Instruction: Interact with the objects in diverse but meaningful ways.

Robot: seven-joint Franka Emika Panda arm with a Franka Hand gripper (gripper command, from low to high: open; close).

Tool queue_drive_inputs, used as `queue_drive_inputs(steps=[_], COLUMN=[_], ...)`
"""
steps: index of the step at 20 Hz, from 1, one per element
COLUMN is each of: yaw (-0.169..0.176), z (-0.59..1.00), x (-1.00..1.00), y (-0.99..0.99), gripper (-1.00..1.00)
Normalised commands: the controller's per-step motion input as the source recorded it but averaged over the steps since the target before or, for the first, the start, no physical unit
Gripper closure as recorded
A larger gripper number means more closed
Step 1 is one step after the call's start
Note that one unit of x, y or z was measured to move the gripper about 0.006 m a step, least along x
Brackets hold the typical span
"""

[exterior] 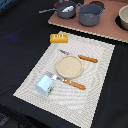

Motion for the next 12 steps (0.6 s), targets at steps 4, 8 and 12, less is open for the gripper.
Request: queue_drive_inputs(steps=[4,8,12], yaw=[-0.012,-0.066,-0.096], z=[0.17,0.50,0.59], x=[0.04,0.06,0.13], y=[0.14,-0.28,-0.60], gripper=[-1.00,-1.00,-1.00])
